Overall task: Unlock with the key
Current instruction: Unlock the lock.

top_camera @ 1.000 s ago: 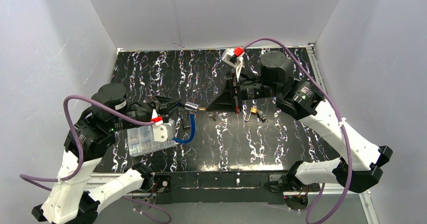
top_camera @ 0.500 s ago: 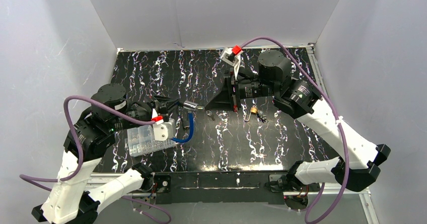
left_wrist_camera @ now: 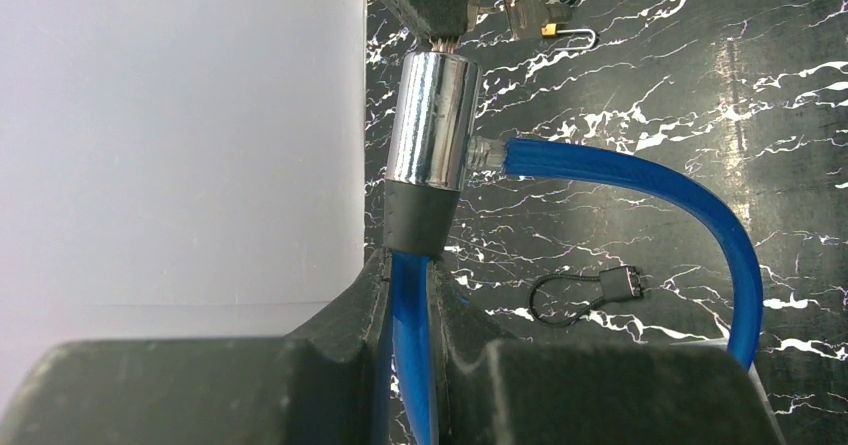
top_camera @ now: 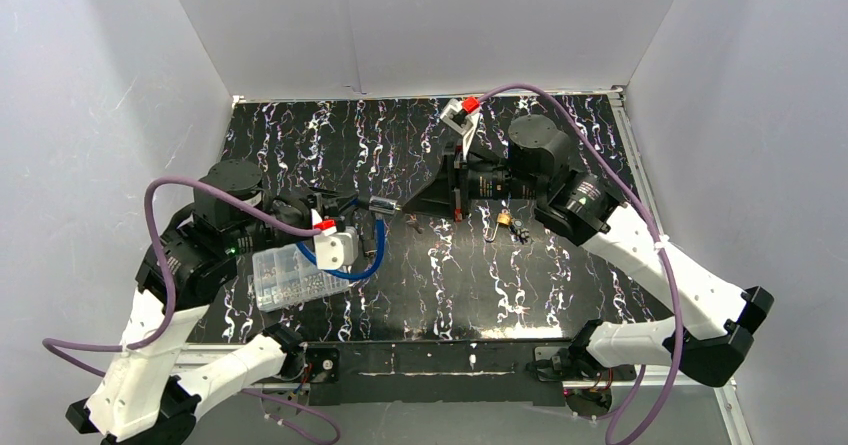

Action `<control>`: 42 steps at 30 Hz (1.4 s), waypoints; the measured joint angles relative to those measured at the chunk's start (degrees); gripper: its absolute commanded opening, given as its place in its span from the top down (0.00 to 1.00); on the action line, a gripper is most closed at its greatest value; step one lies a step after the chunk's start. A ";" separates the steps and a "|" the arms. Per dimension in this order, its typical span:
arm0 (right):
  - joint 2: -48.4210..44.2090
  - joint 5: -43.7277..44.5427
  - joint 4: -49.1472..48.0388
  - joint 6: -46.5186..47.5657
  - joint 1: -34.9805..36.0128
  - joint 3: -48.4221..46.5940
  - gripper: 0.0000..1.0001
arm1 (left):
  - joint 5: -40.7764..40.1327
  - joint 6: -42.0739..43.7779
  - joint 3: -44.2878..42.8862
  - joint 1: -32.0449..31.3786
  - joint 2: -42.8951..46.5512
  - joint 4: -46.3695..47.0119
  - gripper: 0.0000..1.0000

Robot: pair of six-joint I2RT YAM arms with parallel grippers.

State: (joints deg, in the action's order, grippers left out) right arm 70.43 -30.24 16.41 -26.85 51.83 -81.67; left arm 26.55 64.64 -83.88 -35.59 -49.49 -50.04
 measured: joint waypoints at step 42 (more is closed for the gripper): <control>-4.99 -1.04 -4.21 1.99 1.42 1.10 0.65 | -1.81 -4.90 -0.85 -5.57 -0.66 4.61 1.00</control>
State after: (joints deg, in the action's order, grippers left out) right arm 65.45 -31.28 12.21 -24.86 53.26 -80.58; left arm 24.74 59.75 -84.73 -41.17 -50.15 -45.43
